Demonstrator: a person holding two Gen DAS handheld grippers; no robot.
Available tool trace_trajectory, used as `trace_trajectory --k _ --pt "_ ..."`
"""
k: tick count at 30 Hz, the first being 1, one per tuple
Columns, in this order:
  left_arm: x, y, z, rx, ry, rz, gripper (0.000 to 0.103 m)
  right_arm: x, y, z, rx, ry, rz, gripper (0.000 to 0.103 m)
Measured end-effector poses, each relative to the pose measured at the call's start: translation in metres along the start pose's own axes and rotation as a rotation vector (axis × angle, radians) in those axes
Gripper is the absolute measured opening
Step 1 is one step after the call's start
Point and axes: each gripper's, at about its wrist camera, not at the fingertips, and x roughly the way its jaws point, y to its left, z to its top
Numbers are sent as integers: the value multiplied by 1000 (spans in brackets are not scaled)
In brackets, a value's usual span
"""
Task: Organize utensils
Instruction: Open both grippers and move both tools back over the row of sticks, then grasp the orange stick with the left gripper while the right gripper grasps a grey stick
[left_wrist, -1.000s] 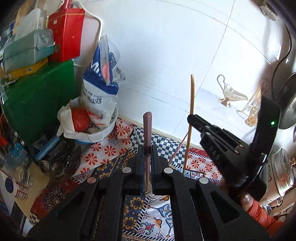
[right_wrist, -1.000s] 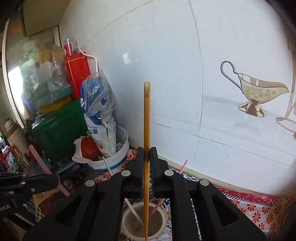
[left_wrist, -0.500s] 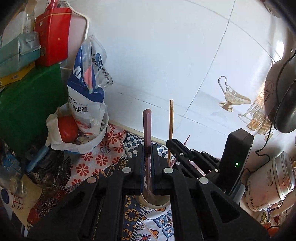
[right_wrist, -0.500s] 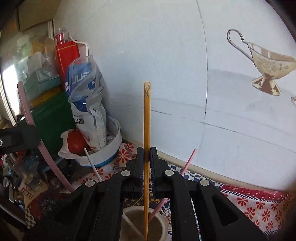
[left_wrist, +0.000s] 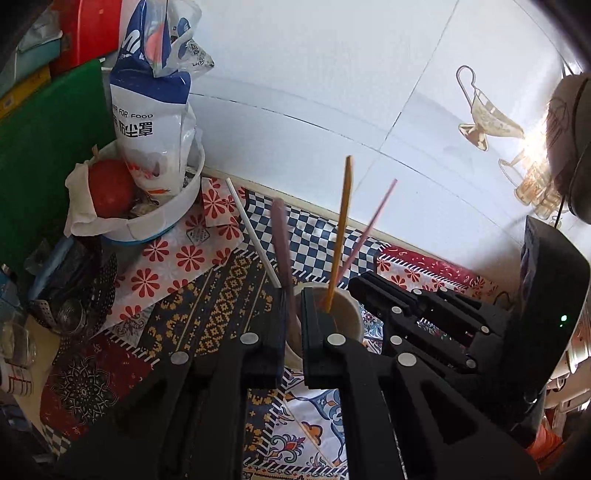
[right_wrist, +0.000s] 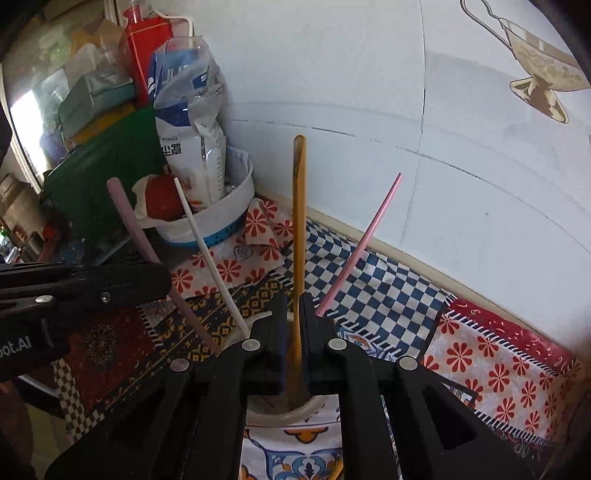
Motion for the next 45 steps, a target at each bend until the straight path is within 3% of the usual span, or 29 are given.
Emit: trace_trajectory --k 10,13,15,22,37,45 --pt "-41 -23 -18 69 -44 3 9 -66 7 -6 11 -16 0 6" --pt "-55 -29 -26 95 -61 1 17 -82 9 -12 18 -31 -26 7" --pt "-64 -32 -32 111 -73 -1 28 -93 9 -18 24 -39 -44 7" --pt "-73 -44 -59 163 -50 -32 42 -119 3 -48 70 -45 -116 19" --pt "24 -76 -141 240 239 -68 43 -120 -49 -157 266 152 -278 24" --pt "82 -86 -178 262 382 -61 43 -96 -78 -209 360 297 -281 24"
